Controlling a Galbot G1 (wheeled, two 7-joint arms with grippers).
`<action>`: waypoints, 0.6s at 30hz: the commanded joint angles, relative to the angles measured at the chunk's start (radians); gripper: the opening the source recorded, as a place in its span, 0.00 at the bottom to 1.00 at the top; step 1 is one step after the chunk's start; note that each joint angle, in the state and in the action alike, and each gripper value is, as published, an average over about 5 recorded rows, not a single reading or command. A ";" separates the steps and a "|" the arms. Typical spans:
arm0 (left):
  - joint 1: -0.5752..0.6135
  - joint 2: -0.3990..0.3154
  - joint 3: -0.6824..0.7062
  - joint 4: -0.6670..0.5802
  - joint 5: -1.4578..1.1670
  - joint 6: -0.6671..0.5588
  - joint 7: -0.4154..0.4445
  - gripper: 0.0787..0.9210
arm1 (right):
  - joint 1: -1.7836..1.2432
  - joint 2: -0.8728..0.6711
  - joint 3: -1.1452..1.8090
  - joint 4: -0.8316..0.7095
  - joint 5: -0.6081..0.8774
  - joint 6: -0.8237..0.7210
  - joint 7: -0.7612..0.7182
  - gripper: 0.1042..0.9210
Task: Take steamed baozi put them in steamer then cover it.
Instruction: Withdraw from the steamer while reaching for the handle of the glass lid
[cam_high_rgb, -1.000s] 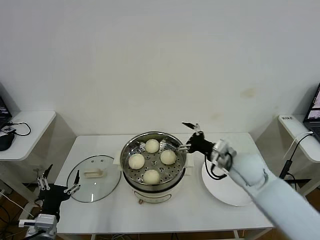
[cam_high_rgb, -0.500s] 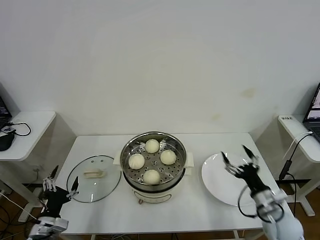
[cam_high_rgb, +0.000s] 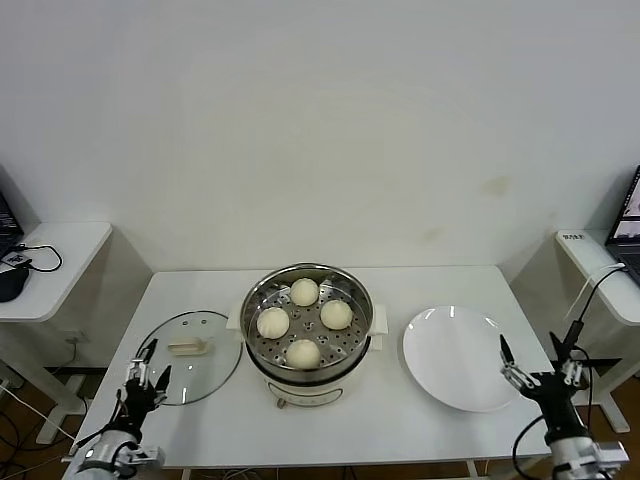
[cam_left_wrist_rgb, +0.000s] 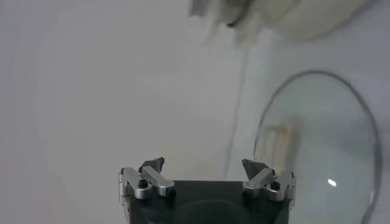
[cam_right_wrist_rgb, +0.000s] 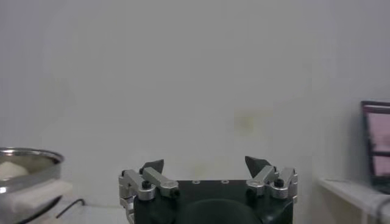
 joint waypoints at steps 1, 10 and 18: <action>-0.226 0.018 0.129 0.245 0.161 -0.020 -0.041 0.88 | -0.066 0.071 0.066 0.033 -0.013 0.027 0.001 0.88; -0.319 0.028 0.174 0.319 0.127 -0.017 -0.037 0.88 | -0.071 0.097 0.073 0.041 -0.021 0.025 -0.001 0.88; -0.381 0.026 0.199 0.403 0.114 -0.017 -0.039 0.88 | -0.080 0.101 0.090 0.052 -0.018 0.021 -0.003 0.88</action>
